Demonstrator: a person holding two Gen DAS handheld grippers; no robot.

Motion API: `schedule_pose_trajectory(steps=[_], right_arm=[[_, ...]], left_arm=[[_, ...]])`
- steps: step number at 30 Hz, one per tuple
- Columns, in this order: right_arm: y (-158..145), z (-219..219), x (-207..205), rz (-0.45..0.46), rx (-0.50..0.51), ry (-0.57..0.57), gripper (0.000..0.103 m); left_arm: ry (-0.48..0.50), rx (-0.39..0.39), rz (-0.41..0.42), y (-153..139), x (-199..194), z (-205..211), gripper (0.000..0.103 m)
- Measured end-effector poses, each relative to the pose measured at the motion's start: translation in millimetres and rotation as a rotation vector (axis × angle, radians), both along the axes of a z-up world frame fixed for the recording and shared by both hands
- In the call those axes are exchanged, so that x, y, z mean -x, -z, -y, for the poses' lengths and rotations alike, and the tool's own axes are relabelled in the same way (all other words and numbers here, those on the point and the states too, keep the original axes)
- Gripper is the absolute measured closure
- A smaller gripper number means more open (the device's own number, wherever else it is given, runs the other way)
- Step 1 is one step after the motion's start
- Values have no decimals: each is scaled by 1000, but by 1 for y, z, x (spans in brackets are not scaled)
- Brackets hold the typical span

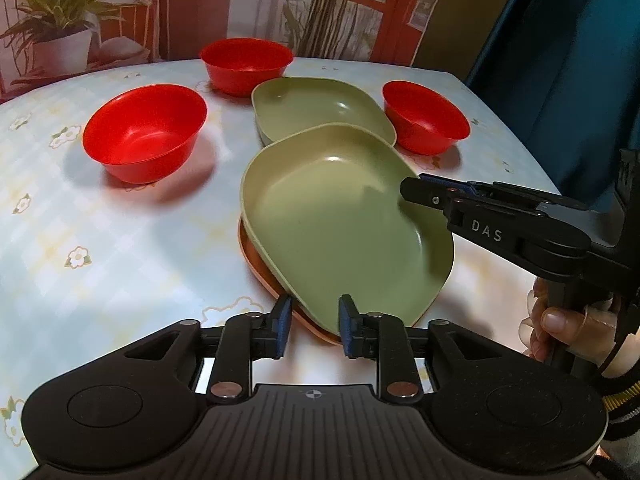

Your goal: Organize plates and bowls

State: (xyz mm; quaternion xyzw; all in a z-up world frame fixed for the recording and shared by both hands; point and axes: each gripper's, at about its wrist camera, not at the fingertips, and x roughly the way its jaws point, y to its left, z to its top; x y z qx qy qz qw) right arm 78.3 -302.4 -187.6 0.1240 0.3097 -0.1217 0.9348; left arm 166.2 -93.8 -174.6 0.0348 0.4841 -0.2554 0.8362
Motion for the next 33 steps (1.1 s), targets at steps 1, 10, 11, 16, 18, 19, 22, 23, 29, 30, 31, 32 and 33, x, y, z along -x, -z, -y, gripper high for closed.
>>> schedule_pose_trajectory(steps=[1, 10, 11, 16, 18, 19, 22, 23, 29, 30, 31, 32, 33], right_arm=[[1, 0, 1, -1, -2, 1, 92], [0, -3, 3, -4, 24, 0, 92], [0, -3, 3, -1, 22, 1, 92], [-1, -2, 5, 3, 14, 6, 92], [-1, -2, 6, 2, 14, 2, 92], [-1, -2, 6, 1, 13, 2, 92], [0, -4, 5, -5, 15, 1, 92], [0, -4, 5, -9, 16, 2, 92], [5, 0, 6, -25, 14, 14, 92], [5, 0, 7, -25, 12, 15, 91], [5, 0, 7, -23, 10, 15, 92], [5, 0, 7, -24, 11, 13, 92], [5, 0, 7, -25, 12, 12, 92]], left_arm=[[4, 4, -2, 0, 0, 0, 72], [-11, 23, 31, -8, 4, -9, 61], [-22, 25, 39, -9, 4, -12, 61], [-116, 32, 76, -14, -6, -24, 64], [-144, 25, 86, -13, -12, -27, 73], [-153, 27, 88, -12, -16, -28, 73], [-173, 14, 98, -7, -24, -28, 73], [-171, 14, 99, -6, -24, -27, 73], [-161, -7, 81, 2, -21, -25, 73], [-164, -2, 78, 1, -21, -26, 73], [-167, 4, 79, 0, -22, -27, 73], [-170, 11, 82, -1, -21, -28, 73], [-172, 17, 87, -2, -21, -29, 73]])
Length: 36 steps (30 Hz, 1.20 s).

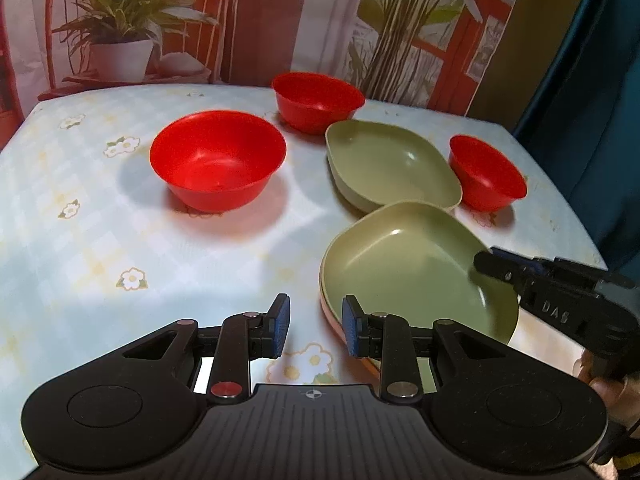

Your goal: Organize plates and bowls

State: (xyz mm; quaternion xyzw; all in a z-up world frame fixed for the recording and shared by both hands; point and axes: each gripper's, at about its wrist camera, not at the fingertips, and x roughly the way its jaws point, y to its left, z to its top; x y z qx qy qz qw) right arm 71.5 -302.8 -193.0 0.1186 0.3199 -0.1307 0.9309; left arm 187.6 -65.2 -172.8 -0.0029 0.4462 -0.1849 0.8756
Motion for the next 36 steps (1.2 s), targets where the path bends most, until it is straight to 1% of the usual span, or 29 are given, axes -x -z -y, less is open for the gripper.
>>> schedule_pose_trajectory(steps=[5, 15, 23, 32, 36], right_arm=[[1, -1, -2, -11, 1, -7, 92], [9, 1, -2, -39, -19, 0, 92], [13, 1, -2, -39, -40, -5, 92], [15, 1, -3, -41, -36, -8, 91], [13, 1, -4, -53, -46, -5, 90]], left_arm=[[-3, 16, 15, -3, 3, -1, 73], [-21, 39, -1, 2, 8, -6, 73], [-18, 54, 10, 4, 15, -7, 73], [-21, 57, 14, 2, 15, -7, 73], [-22, 49, 28, -3, 13, -7, 73]])
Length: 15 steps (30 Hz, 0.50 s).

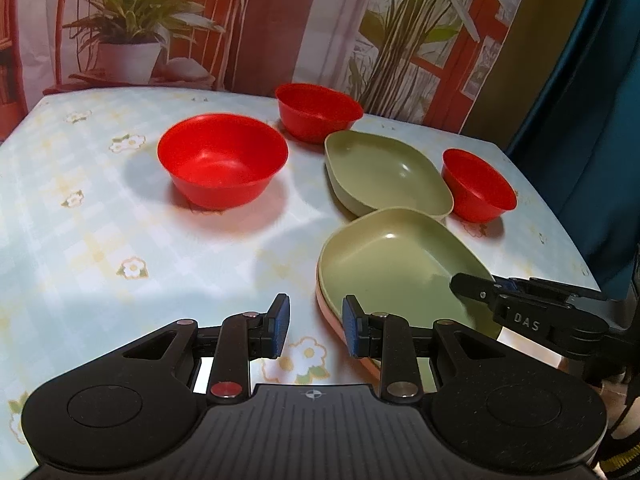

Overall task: Organize plates and bowls
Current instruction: 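Move the left gripper to the second green plate and grasp its rim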

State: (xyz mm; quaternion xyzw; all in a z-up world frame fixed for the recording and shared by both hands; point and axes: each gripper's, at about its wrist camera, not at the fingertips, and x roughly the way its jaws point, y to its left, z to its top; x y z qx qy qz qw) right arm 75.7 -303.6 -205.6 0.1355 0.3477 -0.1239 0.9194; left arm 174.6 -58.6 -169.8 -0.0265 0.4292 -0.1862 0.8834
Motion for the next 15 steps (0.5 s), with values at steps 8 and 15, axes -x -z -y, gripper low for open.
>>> schedule_pose_trajectory(steps=[8, 15], right_arm=[[-29, 16, -8, 64, -29, 3, 87], [-31, 45, -35, 65, -66, 101, 86]], left_arm=[[36, 3, 53, -32, -38, 17, 72], [58, -12, 38, -29, -88, 55, 72]])
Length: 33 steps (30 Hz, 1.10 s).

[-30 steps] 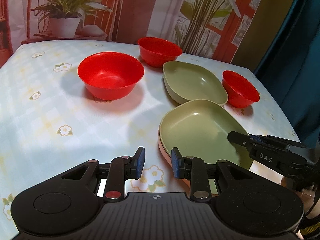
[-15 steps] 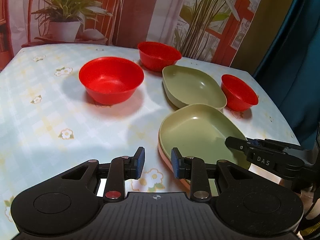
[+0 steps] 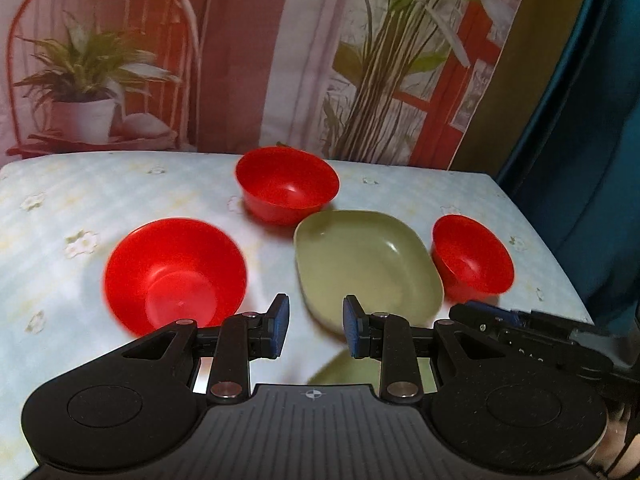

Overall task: Organize plates and bowls
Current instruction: 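Move the left gripper to the second green plate and grasp its rim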

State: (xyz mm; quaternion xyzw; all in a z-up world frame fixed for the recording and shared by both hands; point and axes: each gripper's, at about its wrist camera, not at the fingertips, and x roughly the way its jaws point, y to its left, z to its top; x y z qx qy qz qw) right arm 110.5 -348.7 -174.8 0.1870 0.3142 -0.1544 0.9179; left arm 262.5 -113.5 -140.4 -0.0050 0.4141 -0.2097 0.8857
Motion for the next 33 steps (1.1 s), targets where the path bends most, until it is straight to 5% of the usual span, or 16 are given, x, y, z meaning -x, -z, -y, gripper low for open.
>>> schedule_pose_trajectory(steps=[15, 19, 21, 33], right_arm=[[28, 29, -26, -14, -171, 132, 77], [31, 30, -34, -21, -190, 132, 78], [32, 28, -37, -28, -177, 126, 78], [27, 23, -36, -7, -176, 103, 85]], left_arm=[[-41, -68, -87, 51, -52, 26, 72], [-4, -76, -92, 53, -50, 29, 75], [19, -83, -80, 52, -47, 30, 85], [20, -79, -51, 39, -39, 27, 86]])
